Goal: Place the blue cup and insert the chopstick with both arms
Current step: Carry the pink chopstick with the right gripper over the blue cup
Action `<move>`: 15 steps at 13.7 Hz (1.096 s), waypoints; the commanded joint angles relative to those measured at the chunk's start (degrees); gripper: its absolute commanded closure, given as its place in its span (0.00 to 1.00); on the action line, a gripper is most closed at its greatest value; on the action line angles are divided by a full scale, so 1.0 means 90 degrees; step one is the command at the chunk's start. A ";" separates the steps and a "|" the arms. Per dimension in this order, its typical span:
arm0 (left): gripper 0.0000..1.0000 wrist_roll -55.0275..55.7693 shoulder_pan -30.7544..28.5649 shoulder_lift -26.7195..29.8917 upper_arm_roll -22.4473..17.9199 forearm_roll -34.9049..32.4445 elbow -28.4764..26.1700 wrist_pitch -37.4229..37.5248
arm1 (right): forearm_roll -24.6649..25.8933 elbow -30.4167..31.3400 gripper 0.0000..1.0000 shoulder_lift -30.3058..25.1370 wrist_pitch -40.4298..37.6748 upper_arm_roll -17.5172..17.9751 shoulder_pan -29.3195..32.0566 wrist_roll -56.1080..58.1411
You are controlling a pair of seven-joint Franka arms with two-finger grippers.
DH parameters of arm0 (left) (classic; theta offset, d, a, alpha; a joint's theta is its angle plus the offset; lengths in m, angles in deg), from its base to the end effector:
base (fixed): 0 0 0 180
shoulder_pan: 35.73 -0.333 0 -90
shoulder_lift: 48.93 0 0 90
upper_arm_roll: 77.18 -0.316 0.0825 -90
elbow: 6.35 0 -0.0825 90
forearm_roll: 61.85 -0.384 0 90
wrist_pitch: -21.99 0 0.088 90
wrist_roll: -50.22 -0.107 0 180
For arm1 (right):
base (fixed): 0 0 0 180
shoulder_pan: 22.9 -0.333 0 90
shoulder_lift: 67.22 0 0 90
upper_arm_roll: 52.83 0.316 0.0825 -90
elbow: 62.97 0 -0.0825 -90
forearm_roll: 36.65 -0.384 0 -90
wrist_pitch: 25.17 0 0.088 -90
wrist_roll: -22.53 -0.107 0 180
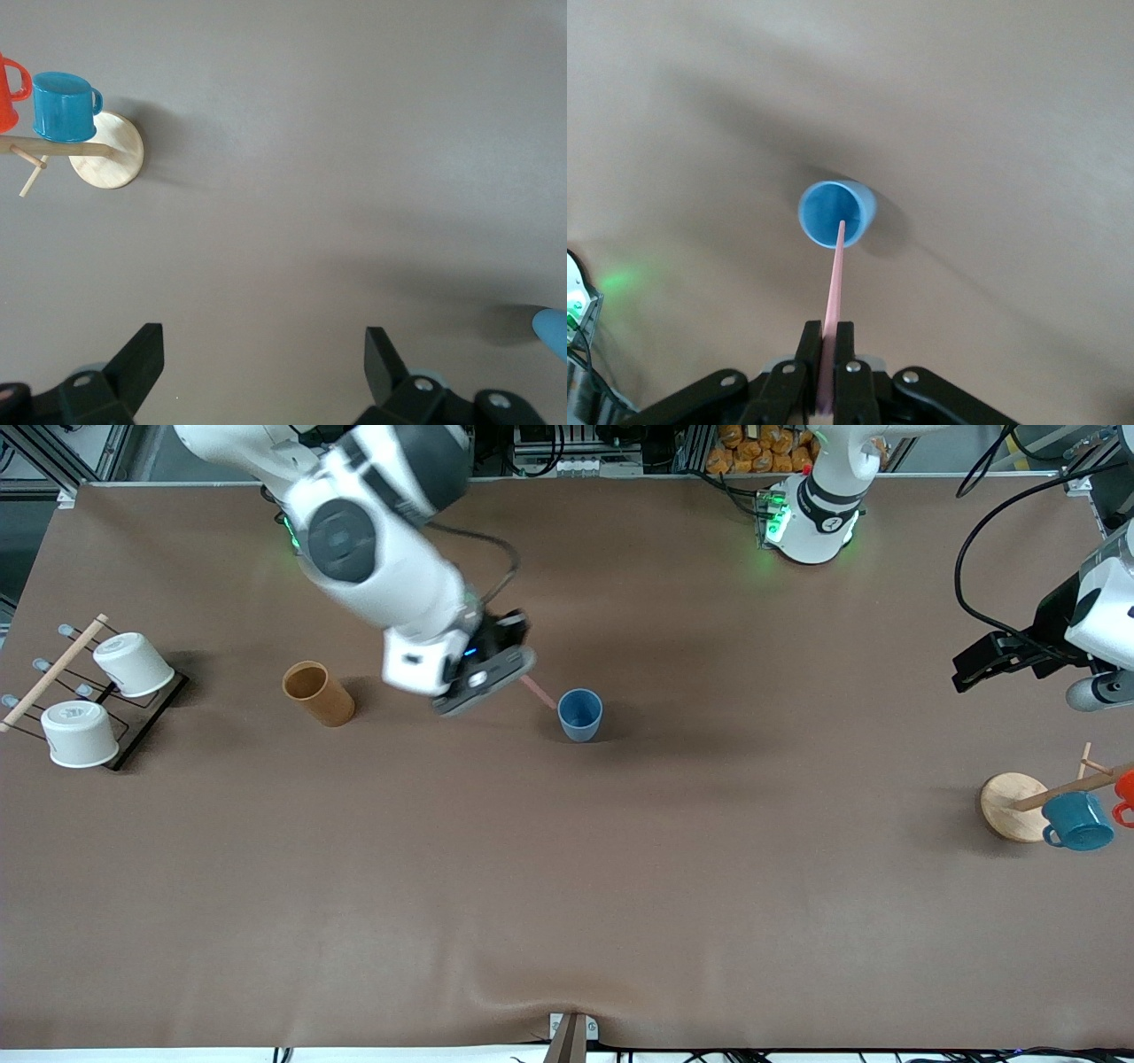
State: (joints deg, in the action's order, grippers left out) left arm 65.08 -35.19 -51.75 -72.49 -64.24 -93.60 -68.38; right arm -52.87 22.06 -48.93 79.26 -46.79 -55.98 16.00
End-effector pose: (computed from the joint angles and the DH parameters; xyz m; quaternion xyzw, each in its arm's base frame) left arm 0.5687 -0.0464 0.6202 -0.9963 -0.0839 -0.0059 0.0181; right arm 0.5039 0.4277 0.4986 -0.9580 -0.2420 0.0500 0.1453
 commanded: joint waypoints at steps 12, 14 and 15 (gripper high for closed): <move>0.00 -0.0109 0.0008 0.0158 -0.0043 0.0139 -0.0150 -0.0105 | 0.1224 -0.0249 1.00 0.0488 0.0115 -0.0085 -0.0875 -0.0562; 0.00 -0.0109 -0.0002 0.0158 -0.0043 0.0139 -0.0140 -0.0114 | 0.1430 -0.0210 1.00 0.0507 0.0096 -0.0085 -0.0963 -0.0650; 0.00 -0.0109 -0.0002 0.0158 -0.0033 0.0139 -0.0140 -0.0115 | 0.1469 -0.0200 1.00 0.0517 0.0086 -0.0085 -0.1022 -0.0670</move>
State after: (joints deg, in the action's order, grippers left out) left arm 65.08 -35.18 -51.75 -72.51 -64.24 -93.60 -68.52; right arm -41.46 21.45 -44.88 80.81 -46.88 -63.65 11.62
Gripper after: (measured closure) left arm 0.000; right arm 0.907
